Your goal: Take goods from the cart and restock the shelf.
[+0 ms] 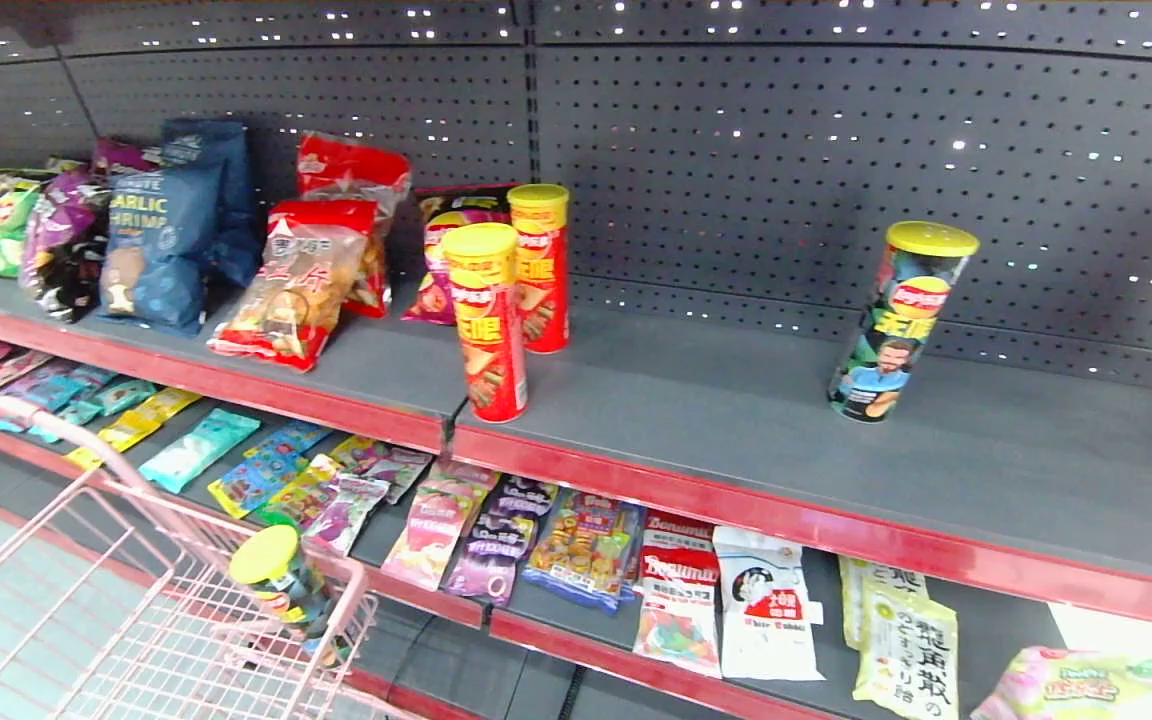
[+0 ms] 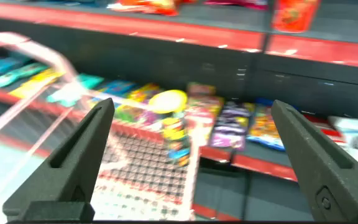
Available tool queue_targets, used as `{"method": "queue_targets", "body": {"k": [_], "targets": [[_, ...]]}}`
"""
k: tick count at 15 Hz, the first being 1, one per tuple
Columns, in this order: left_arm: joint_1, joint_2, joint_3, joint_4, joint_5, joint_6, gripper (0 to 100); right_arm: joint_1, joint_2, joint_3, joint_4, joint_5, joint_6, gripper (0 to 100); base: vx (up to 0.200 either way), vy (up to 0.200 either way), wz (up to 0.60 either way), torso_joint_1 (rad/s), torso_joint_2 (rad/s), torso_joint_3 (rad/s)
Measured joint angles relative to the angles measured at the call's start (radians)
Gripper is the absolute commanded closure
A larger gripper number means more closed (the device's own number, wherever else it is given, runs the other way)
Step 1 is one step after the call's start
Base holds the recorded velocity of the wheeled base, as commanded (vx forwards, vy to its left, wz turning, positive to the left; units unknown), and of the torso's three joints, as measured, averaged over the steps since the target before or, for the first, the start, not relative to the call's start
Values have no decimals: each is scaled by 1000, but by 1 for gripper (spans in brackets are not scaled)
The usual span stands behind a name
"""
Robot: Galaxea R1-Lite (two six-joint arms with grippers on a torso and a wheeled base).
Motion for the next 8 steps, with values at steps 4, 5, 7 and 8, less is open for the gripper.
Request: {"method": "queue_targets", "body": {"k": [4,5,7,8], "targets": [[0,0,0,0,0,0,0,0,0,0,0,0,0,0,0,0,600,1,4,4],[0,0,0,0,0,0,0,0,0,0,0,0,0,0,0,0,600,2,2,2],[-1,0,0,0,0,0,0,0,0,0,0,0,1,0,0,0,600,7,2,2],[0,0,0,0,0,0,0,0,0,0,0,0,2,0,0,0,0,0,0,0]]}}
